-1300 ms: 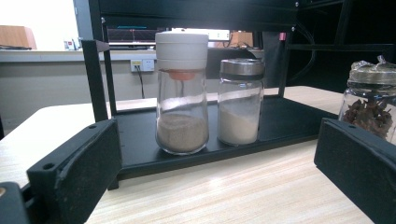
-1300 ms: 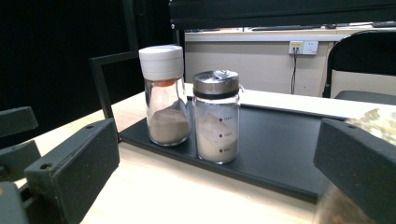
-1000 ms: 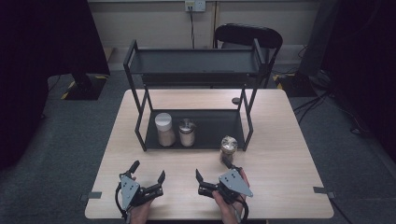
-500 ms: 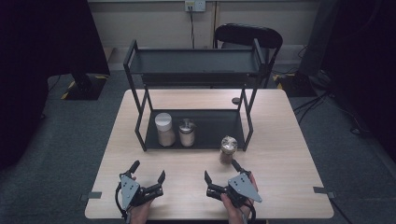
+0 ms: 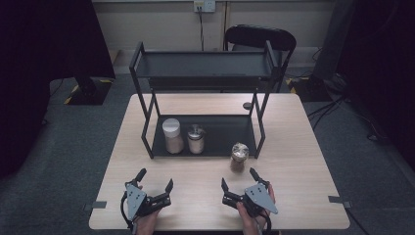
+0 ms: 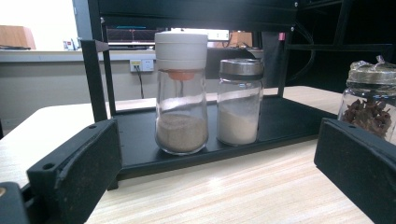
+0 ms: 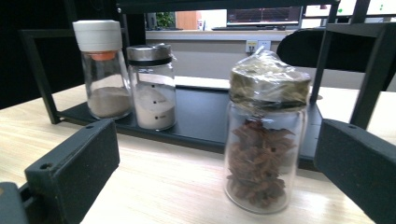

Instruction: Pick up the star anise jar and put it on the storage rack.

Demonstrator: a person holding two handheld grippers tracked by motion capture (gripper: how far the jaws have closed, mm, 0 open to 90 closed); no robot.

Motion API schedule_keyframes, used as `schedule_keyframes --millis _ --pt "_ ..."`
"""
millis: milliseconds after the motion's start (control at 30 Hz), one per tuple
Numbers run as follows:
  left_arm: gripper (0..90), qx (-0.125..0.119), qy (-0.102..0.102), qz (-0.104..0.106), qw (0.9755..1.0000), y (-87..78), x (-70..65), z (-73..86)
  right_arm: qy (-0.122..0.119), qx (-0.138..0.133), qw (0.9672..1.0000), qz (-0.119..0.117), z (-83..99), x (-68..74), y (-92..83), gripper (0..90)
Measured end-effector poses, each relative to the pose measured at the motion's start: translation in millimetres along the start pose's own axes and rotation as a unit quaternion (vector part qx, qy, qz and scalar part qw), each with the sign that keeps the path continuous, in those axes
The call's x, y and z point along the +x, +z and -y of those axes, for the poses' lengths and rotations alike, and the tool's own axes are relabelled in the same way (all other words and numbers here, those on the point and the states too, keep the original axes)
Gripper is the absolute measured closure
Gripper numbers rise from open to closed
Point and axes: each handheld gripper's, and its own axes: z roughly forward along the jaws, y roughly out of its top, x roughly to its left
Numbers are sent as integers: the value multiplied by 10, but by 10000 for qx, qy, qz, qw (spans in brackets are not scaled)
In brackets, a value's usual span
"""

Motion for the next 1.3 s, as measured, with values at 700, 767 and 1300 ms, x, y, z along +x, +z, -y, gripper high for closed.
schedule_keyframes --millis 700,767,1300 --pt "0 -5 -3 -22 10000 -3 -9 2 -4 -76 9999 65 56 -55 -29 0" --pt "1 -2 -2 -25 10000 -3 -10 2 63 -109 9999 62 68 -66 -34 0" --pt "1 6 -4 -36 10000 -1 -13 -1 -9 -340 9992 219 152 2 -67 0"
